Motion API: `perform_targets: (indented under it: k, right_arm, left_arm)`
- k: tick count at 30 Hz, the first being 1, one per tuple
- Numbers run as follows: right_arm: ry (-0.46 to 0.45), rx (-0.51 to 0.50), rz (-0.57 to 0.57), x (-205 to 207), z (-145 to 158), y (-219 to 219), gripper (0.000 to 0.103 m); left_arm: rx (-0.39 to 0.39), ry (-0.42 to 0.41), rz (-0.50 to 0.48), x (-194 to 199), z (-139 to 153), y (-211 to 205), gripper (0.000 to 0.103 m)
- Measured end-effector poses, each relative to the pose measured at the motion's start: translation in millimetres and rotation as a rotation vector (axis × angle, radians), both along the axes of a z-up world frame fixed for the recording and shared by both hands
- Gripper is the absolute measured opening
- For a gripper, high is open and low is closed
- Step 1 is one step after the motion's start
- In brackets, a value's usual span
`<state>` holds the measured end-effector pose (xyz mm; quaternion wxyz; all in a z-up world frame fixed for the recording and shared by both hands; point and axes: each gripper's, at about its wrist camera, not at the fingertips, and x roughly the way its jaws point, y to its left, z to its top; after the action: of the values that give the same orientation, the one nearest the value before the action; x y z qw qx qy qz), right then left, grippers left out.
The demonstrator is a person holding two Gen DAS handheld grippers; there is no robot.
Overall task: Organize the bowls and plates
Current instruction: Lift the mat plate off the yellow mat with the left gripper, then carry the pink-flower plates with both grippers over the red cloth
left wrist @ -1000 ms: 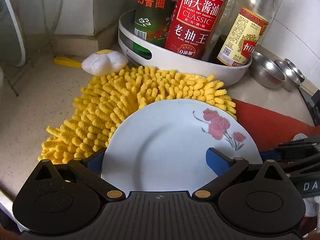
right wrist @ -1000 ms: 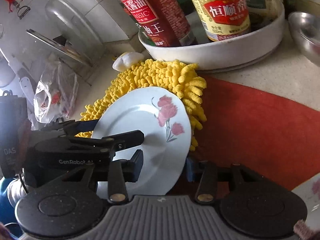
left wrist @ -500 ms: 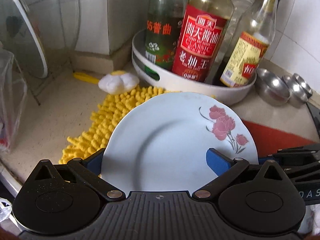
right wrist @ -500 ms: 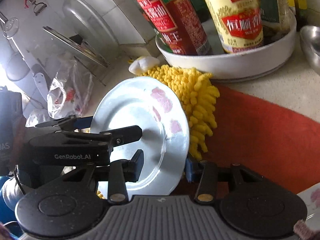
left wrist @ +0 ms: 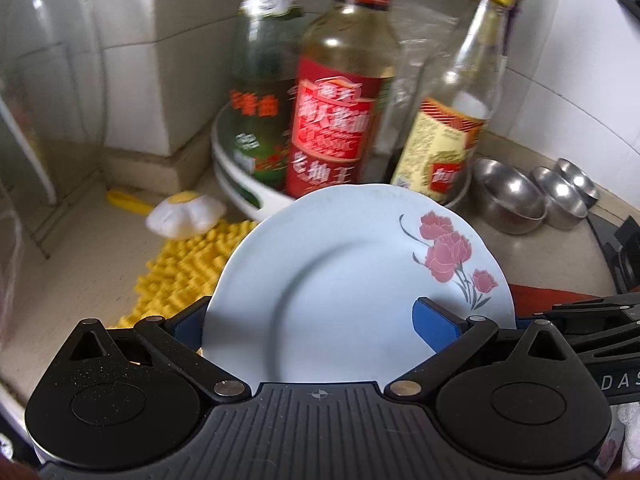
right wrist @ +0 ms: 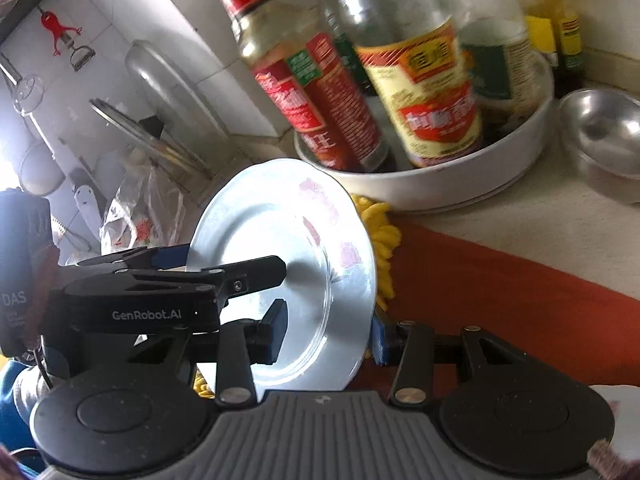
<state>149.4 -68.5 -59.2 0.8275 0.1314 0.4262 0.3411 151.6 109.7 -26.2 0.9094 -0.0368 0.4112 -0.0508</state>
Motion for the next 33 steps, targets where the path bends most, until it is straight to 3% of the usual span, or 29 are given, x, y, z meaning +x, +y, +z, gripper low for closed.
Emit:
perform_targets:
  k: [8,18,26,33]
  right_arm:
    - [-0.003,0.003,-0.078,-7.3,3.7,-24.4,0.04]
    - [-0.003,0.002,-0.239,-37.0,5.4,-70.6,0.04]
    - [-0.015,-0.008,-0.352,-71.4,7.6,-109.1,0.04]
    - [0.01,-0.008,-0.395,-99.3,0.6,-136.9,0.041]
  left_arm:
    - [-0.015,-0.003,-0.082,7.4,2.6,-19.5,0.103]
    - [-0.02,-0.014,-0.255,9.6,6.5,-73.4,0.103]
    - [-0.023,-0.035,-0.363,-5.1,10.0,-115.6,0.103]
    - [-0.022,-0.011,-0.399,-25.8,3.1,-144.2,0.103]
